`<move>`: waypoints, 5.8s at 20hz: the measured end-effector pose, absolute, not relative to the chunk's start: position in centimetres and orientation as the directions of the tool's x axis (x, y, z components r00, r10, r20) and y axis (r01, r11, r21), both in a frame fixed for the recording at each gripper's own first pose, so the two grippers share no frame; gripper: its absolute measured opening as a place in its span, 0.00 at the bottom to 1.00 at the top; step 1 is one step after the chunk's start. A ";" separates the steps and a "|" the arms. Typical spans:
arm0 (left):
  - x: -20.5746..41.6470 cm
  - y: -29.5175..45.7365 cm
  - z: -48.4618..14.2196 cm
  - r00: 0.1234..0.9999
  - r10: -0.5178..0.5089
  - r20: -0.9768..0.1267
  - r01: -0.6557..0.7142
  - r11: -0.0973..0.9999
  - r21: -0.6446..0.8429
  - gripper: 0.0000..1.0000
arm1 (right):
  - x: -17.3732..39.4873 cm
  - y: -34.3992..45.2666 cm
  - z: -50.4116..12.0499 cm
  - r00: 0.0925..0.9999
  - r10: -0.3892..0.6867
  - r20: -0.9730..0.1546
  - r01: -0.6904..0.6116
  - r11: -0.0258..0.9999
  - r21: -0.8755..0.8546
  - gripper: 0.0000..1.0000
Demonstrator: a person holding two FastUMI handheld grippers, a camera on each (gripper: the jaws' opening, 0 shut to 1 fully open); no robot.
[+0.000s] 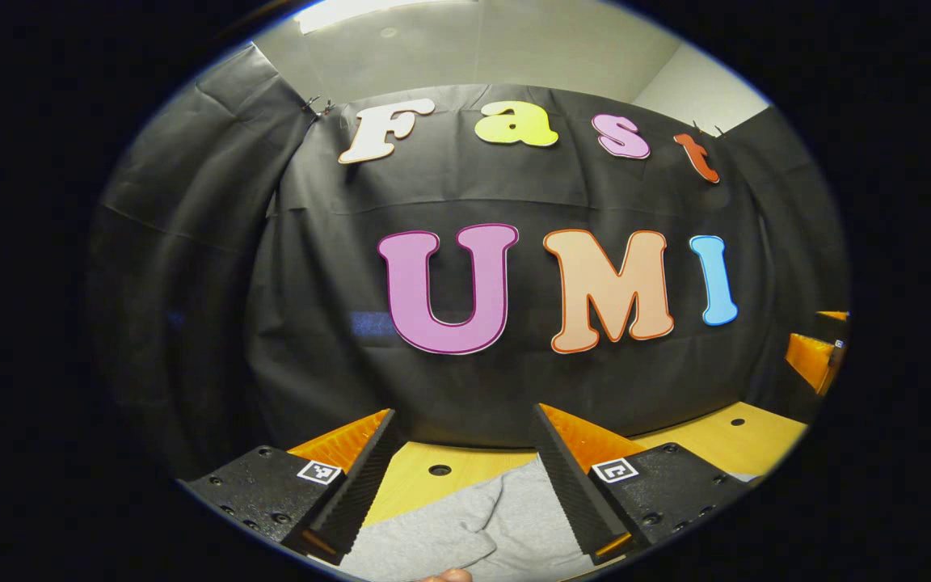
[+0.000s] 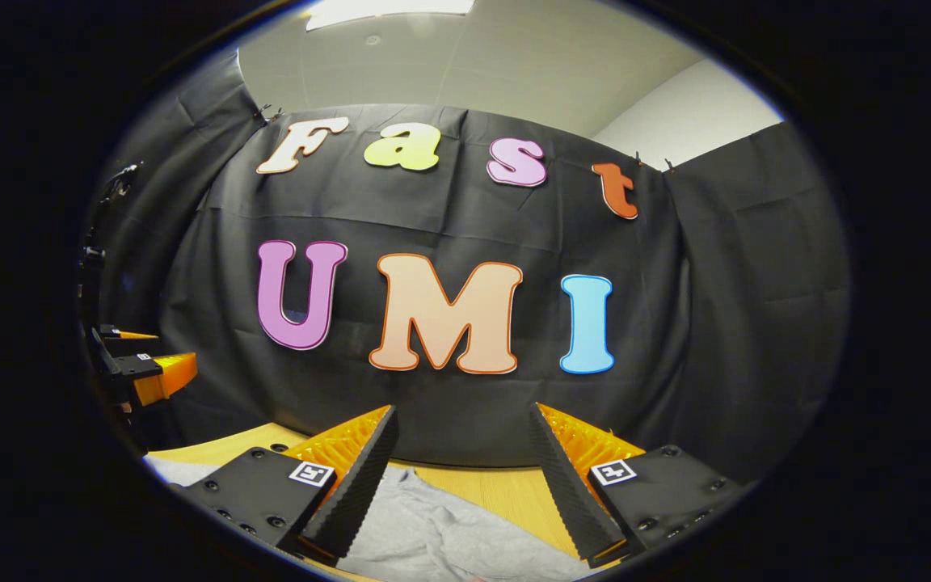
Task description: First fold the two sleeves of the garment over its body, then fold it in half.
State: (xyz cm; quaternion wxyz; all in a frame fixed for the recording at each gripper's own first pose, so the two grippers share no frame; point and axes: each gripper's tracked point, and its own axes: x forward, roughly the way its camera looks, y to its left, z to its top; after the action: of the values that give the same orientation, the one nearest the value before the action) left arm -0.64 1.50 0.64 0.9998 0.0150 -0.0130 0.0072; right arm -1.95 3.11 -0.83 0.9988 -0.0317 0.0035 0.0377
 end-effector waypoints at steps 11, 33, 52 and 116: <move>-0.4 0.1 1.0 0.998 -0.032 0.045 0.031 0.999 0.028 0.98 | -1.5 -0.5 -1.3 0.999 0.004 -0.032 -0.006 0.998 -0.068 0.99; 0.6 -4.9 -0.7 0.991 -0.132 0.006 0.132 0.991 0.031 0.96 | -10.1 -20.5 -20.3 0.855 -0.279 -0.437 0.165 0.945 -0.281 0.99; 0.7 -10.6 -2.6 0.979 -0.198 -0.046 0.201 0.978 0.049 0.94 | -23.1 -23.9 -35.7 0.525 -0.222 -0.821 0.149 0.975 -0.168 1.00; -5.9 17.5 -4.0 0.937 0.340 -0.073 -0.330 0.936 0.126 0.94 | 8.1 13.8 -25.1 0.714 0.341 -0.612 -0.241 0.940 0.243 0.06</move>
State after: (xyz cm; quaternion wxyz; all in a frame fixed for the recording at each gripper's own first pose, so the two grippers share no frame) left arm -5.87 17.46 -4.01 0.9827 0.0558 0.0470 0.1705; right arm 8.05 13.78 -25.08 0.9228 0.0729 0.3439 0.1577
